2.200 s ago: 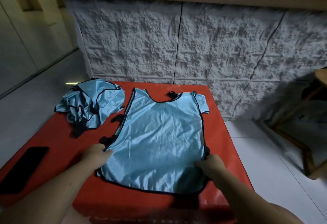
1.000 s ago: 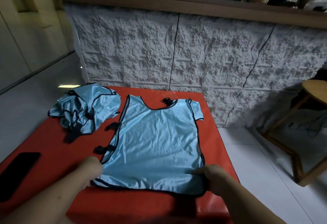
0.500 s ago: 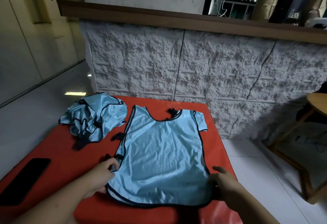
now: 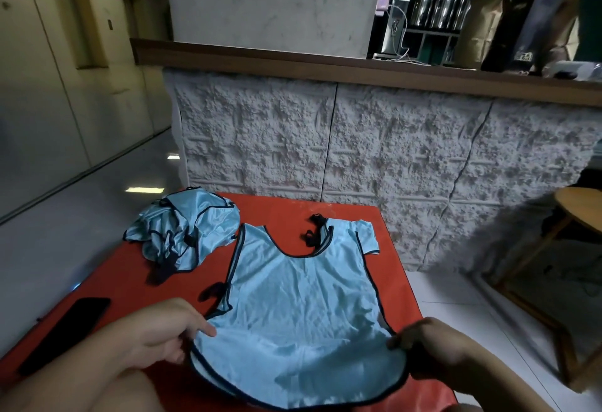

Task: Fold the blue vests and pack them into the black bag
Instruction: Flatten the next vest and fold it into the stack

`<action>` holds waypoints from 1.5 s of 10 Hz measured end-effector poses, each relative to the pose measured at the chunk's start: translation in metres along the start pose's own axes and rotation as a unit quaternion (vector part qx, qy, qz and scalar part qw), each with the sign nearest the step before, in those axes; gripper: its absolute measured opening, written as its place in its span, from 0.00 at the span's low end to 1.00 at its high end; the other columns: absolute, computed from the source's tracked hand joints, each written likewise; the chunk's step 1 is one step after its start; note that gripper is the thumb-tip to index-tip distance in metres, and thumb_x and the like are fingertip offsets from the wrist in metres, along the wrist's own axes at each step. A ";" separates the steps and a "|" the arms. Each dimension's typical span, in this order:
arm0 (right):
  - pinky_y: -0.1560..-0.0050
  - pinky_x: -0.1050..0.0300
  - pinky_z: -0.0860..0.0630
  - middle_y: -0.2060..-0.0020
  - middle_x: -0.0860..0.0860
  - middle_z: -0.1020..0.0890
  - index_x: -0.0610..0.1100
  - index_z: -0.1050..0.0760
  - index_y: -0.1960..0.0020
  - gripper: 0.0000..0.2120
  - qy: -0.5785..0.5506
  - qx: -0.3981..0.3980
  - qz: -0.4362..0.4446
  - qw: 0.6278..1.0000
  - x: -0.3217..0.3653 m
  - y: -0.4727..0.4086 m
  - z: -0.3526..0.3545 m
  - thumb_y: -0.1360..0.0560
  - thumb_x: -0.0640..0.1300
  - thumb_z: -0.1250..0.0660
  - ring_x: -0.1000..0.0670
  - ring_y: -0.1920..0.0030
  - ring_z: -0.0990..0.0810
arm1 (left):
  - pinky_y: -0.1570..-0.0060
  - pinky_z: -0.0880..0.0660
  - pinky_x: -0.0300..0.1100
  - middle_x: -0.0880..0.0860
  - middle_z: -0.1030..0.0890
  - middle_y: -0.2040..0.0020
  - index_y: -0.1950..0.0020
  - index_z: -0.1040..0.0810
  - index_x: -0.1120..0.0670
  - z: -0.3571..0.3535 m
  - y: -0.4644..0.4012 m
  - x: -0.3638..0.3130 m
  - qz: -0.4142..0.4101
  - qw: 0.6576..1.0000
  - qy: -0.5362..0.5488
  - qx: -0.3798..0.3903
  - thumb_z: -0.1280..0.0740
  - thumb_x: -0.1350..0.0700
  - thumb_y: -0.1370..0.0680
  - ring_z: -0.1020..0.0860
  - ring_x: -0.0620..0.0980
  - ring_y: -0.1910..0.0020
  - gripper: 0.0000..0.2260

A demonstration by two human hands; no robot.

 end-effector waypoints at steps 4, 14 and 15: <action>0.60 0.52 0.20 0.62 0.47 0.13 0.45 0.12 0.53 0.29 0.290 -0.071 0.076 0.951 0.182 0.008 -0.045 0.51 0.29 0.34 0.50 0.62 0.17 | 0.57 0.18 0.47 0.64 0.16 0.48 0.44 0.16 0.58 0.009 0.005 -0.026 -0.111 0.992 -0.061 -0.008 0.37 0.80 0.31 0.16 0.61 0.52 0.24; 0.55 0.53 0.18 0.59 0.53 0.14 0.59 0.18 0.54 0.28 0.328 -0.166 0.298 0.881 0.228 0.076 -0.038 0.28 0.25 0.36 0.54 0.57 0.15 | 0.52 0.24 0.34 0.53 0.14 0.56 0.55 0.16 0.53 0.020 0.078 -0.082 -0.371 0.913 -0.164 -0.052 0.29 0.67 0.23 0.16 0.48 0.52 0.09; 0.54 0.52 0.18 0.59 0.50 0.13 0.51 0.15 0.58 0.28 0.297 -0.070 0.264 0.915 0.214 0.064 -0.045 0.32 0.19 0.38 0.50 0.57 0.15 | 0.52 0.23 0.35 0.53 0.14 0.57 0.56 0.15 0.50 0.017 0.067 -0.075 -0.355 0.919 -0.170 -0.015 0.28 0.65 0.23 0.16 0.46 0.54 0.10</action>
Point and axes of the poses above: each hand's wrist, its own y-axis away from the middle knuckle, its own z-axis out of the back of the hand, x = y × z, the point moved 10 cm from there along -y, towards the middle knuckle
